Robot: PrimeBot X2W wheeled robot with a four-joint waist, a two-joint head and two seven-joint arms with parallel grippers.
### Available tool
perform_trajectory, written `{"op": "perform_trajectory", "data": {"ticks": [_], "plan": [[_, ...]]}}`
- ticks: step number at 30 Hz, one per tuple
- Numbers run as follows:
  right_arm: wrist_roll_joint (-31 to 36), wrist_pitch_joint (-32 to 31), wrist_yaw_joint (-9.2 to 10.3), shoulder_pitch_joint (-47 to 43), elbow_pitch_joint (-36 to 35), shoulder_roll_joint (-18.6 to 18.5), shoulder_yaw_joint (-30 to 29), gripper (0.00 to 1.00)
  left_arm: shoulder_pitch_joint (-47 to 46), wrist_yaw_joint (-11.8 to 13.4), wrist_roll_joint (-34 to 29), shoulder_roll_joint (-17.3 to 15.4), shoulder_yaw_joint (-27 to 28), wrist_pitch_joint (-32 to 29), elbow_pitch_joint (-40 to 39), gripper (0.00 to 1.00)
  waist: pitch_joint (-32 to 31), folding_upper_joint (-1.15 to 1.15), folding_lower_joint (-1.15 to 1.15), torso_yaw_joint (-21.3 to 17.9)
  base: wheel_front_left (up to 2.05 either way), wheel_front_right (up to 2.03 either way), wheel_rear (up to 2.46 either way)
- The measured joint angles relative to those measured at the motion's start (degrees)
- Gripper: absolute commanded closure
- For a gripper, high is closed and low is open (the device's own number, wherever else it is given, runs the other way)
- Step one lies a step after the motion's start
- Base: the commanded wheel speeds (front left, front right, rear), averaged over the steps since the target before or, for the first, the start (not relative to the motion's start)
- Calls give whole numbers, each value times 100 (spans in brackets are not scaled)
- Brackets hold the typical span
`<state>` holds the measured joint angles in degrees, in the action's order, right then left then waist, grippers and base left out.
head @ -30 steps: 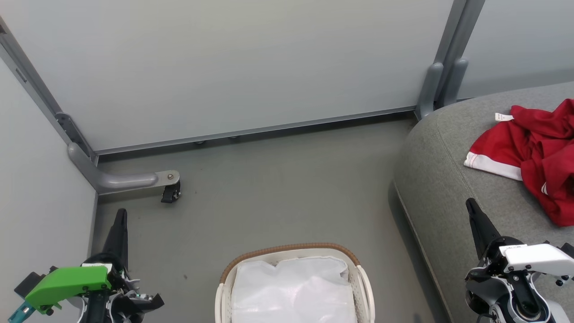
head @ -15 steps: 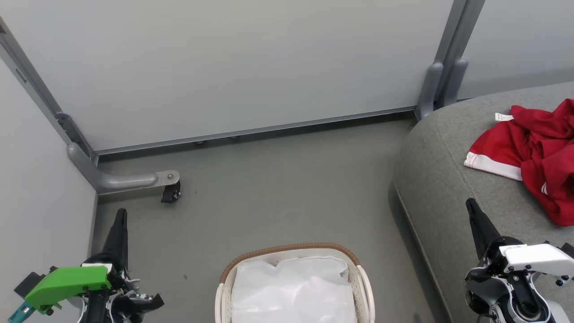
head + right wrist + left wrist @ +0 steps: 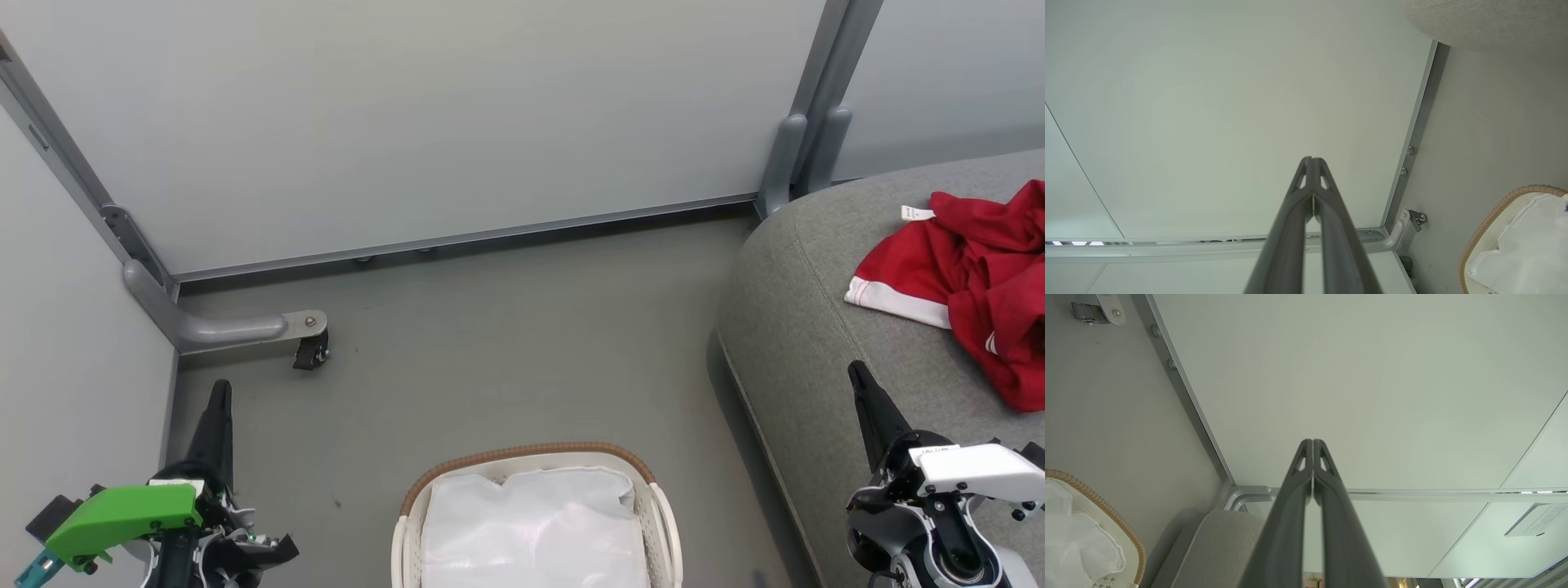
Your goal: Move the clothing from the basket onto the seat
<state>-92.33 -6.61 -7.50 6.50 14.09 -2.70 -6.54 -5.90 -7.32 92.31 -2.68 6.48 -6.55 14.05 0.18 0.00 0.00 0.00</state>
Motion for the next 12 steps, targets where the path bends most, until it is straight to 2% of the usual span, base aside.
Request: {"op": "perform_trajectory", "data": {"ticks": [12], "plan": [[0,0,0,0,0,0,0,100,0,0,0,0,0,0,0,100,0,0,0,0,0,0,0]]}}
